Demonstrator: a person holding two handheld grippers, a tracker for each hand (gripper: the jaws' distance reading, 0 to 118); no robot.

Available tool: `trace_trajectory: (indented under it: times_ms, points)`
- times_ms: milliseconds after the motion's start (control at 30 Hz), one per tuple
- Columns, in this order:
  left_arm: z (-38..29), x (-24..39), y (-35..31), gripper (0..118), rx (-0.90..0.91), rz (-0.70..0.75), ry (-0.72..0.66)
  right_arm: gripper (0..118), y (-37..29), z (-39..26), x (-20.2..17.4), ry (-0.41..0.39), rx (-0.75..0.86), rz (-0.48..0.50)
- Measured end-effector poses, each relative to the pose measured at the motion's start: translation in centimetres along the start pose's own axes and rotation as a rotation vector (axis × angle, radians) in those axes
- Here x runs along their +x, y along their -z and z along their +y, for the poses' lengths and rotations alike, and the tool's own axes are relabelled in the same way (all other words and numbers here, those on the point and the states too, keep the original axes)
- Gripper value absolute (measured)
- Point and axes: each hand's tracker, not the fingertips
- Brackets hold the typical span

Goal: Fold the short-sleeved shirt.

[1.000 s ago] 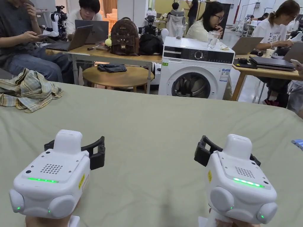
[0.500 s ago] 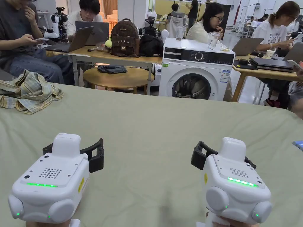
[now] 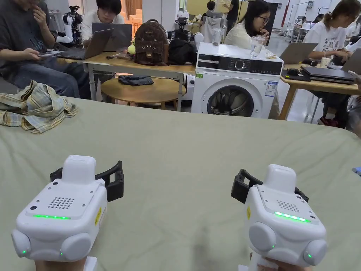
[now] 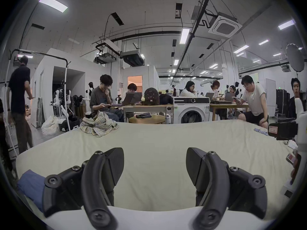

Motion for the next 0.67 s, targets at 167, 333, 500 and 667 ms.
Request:
trace_trajectory:
  times_ms: [167, 333, 500, 667]
  points:
    - [-0.1, 0.1, 0.3, 77, -0.011, 0.023, 0.013, 88, 0.3, -0.3, -0.6, -0.058, 0.011, -0.025]
    - [-0.4, 0.0, 0.7, 77, -0.032, 0.022, -0.004, 88, 0.8, -0.6, -0.5, -0.074, -0.012, -0.014]
    - [-0.6, 0.1, 0.9, 77, -0.037, 0.017, -0.009, 88, 0.9, -0.9, -0.1, -0.063, -0.004, -0.007]
    - [-0.5, 0.3, 1.2, 77, -0.039, 0.019, 0.003, 88, 1.4, -0.3, 0.5, -0.001, -0.058, 0.024]
